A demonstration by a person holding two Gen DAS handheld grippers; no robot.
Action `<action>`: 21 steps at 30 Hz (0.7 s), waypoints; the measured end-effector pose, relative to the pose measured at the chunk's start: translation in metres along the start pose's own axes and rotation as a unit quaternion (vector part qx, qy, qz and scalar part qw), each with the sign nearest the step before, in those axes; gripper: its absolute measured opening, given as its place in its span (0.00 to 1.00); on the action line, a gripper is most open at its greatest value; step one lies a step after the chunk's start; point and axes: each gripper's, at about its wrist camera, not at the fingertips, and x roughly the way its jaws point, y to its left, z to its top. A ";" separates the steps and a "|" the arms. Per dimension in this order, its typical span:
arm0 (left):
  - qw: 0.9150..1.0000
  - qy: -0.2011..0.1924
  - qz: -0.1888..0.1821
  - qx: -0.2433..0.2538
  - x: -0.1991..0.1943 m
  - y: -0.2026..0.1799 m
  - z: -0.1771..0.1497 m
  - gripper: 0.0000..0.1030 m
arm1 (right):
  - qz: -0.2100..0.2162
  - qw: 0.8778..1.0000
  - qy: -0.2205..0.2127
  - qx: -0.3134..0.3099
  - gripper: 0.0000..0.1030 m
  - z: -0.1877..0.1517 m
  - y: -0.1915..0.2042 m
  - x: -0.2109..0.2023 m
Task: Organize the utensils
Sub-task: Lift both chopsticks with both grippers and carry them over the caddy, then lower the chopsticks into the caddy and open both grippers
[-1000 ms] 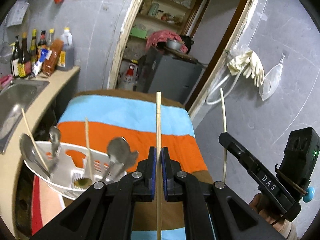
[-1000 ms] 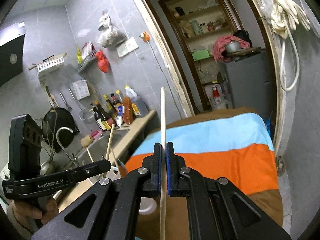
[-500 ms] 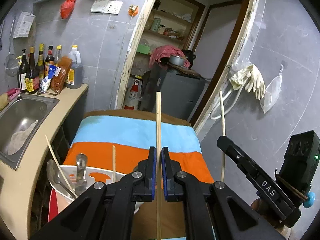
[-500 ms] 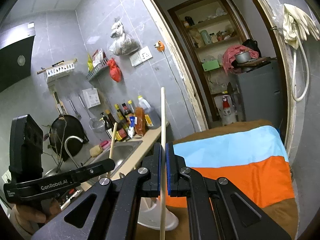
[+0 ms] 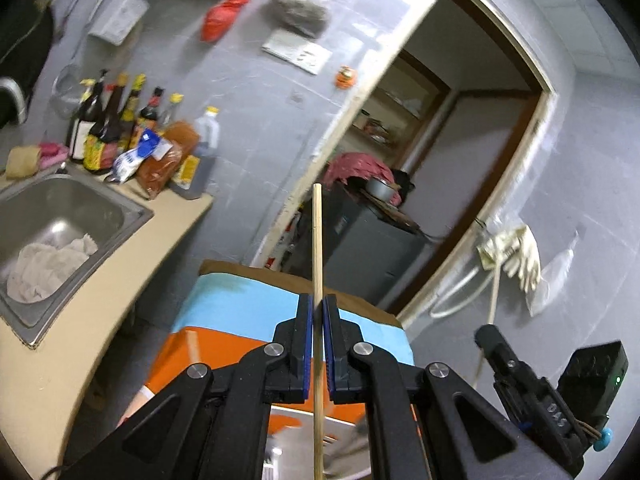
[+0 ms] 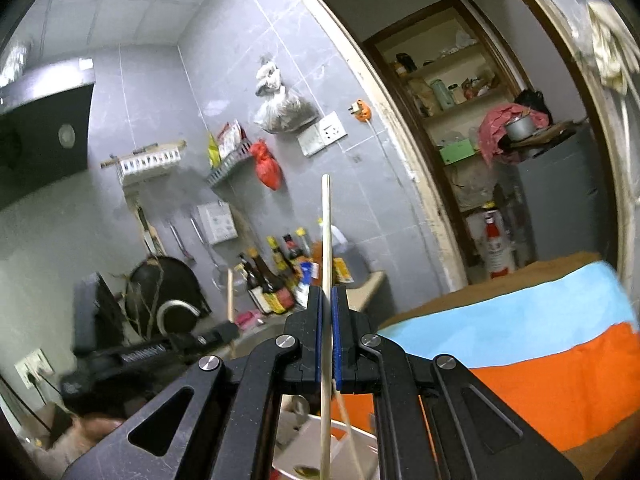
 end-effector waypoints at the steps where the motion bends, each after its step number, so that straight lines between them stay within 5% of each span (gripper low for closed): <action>1: 1.000 -0.006 0.002 -0.010 0.002 0.011 -0.001 0.05 | 0.003 1.000 -0.006 0.006 0.04 -0.005 -0.002 0.006; 12: 0.998 -0.051 0.007 -0.026 0.015 0.048 -0.010 0.05 | -0.010 0.999 -0.031 0.004 0.04 -0.046 -0.007 0.042; 21: 0.997 -0.066 0.031 0.022 0.008 0.039 -0.026 0.05 | -0.027 0.999 -0.029 -0.030 0.04 -0.053 -0.005 0.049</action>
